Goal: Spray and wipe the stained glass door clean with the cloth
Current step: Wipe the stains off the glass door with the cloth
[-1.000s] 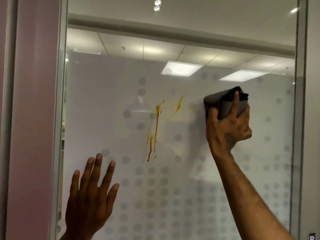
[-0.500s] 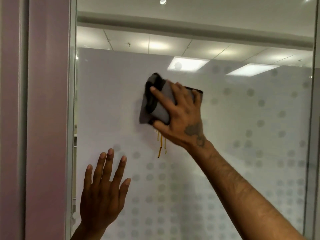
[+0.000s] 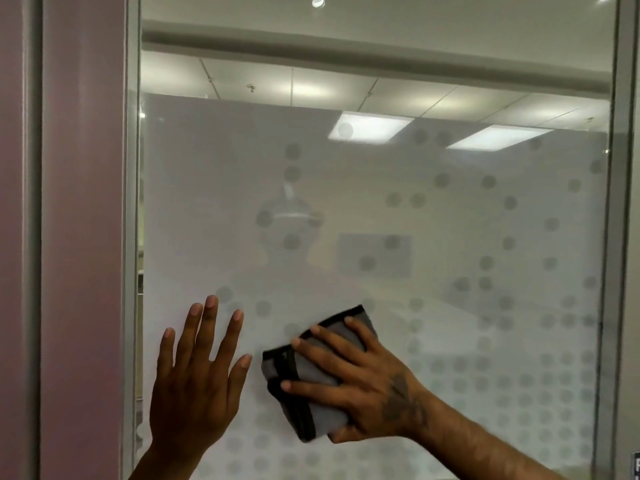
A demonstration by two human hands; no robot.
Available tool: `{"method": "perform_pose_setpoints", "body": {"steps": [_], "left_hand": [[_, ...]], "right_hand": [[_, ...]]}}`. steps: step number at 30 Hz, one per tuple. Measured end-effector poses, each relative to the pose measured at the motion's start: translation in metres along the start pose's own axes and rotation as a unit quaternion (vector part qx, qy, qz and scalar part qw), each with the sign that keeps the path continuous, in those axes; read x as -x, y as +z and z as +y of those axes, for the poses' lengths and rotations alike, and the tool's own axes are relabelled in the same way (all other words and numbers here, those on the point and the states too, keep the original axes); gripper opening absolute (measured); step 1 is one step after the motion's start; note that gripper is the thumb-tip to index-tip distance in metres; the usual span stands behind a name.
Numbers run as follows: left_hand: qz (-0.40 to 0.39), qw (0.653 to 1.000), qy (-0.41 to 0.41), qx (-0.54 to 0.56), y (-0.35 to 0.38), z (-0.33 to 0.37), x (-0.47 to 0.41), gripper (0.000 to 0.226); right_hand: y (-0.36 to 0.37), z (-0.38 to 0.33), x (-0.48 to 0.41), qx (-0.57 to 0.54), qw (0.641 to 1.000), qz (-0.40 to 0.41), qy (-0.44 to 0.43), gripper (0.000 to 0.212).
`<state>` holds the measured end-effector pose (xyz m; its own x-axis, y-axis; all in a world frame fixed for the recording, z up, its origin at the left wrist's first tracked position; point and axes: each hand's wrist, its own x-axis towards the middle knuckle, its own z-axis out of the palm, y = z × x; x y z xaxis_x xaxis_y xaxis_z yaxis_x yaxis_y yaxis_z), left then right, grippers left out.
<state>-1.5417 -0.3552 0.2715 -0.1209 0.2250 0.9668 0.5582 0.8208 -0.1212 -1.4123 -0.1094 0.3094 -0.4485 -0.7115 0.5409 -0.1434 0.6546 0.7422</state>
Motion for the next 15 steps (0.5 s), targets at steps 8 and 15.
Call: {"method": "perform_pose_setpoints", "body": {"steps": [8, 15], "left_hand": [[-0.012, 1.000, -0.008, -0.011, 0.003, -0.002, 0.001, 0.064], [-0.005, 1.000, -0.006, -0.009, 0.002, 0.000, 0.000, 0.062]], "right_hand": [[-0.045, 0.080, -0.038, 0.073, 0.976, 0.123, 0.167, 0.070], [-0.054, 0.101, 0.018, 0.059, 0.721, 0.289, 0.627, 0.073]]}}
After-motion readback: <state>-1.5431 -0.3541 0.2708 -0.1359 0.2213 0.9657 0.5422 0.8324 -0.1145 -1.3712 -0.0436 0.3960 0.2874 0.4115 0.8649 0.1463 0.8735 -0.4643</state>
